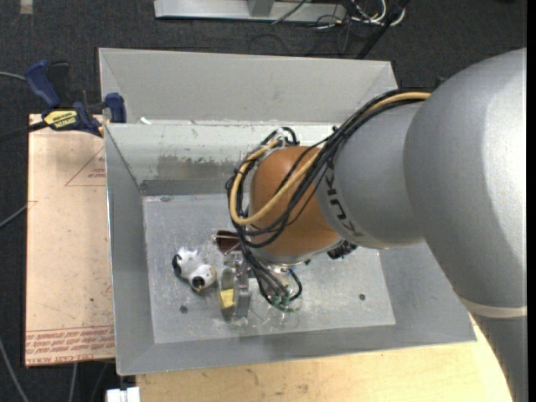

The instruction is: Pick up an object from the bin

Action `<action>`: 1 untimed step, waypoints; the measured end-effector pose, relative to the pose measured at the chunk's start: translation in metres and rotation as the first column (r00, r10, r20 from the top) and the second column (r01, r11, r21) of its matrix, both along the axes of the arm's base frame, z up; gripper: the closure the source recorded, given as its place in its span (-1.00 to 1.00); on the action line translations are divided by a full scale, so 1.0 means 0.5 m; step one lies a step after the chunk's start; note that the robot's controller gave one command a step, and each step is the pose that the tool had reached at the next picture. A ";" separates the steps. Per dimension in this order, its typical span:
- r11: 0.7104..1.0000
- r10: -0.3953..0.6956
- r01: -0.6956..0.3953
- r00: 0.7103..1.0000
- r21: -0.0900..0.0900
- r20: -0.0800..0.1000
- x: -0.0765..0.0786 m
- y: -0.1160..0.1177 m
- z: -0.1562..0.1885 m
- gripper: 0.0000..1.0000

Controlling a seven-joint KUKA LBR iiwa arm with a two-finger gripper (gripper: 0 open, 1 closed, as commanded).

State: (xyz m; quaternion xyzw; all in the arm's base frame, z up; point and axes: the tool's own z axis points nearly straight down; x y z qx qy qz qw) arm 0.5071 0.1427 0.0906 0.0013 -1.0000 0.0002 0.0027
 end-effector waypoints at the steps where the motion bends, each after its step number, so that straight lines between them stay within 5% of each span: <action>1: 1.000 -0.001 0.001 1.000 0.002 0.007 0.004 0.001 0.024 1.00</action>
Offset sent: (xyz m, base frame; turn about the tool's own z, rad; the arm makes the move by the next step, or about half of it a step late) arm 0.0000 0.0001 0.0159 0.0000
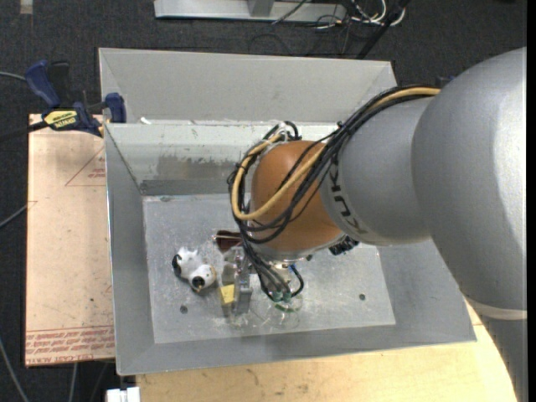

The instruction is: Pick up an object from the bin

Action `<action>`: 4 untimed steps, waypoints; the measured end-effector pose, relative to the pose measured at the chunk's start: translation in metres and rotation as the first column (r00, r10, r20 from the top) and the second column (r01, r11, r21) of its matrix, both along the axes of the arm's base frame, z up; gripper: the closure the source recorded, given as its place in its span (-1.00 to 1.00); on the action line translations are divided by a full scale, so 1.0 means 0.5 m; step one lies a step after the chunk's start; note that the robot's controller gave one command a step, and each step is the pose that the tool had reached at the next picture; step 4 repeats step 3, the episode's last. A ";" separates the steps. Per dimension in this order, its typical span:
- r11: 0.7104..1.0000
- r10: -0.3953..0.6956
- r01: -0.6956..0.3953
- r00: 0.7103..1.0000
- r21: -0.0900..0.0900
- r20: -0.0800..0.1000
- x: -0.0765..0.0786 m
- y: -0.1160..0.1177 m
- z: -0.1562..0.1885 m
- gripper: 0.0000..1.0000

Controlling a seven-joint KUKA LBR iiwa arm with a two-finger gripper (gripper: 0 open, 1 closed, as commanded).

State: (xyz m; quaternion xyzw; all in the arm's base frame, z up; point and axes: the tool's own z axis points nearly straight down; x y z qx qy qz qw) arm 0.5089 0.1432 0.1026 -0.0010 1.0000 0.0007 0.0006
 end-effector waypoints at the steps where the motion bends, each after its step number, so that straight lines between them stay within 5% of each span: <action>1: 1.000 0.000 0.000 1.000 0.000 0.000 0.000 0.000 0.017 1.00; 4: 1.000 -0.001 0.001 1.000 -0.002 -0.006 -0.003 -0.001 0.078 1.00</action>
Offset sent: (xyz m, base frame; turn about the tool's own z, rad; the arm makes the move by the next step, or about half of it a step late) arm -0.0001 -0.0003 0.0966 0.0000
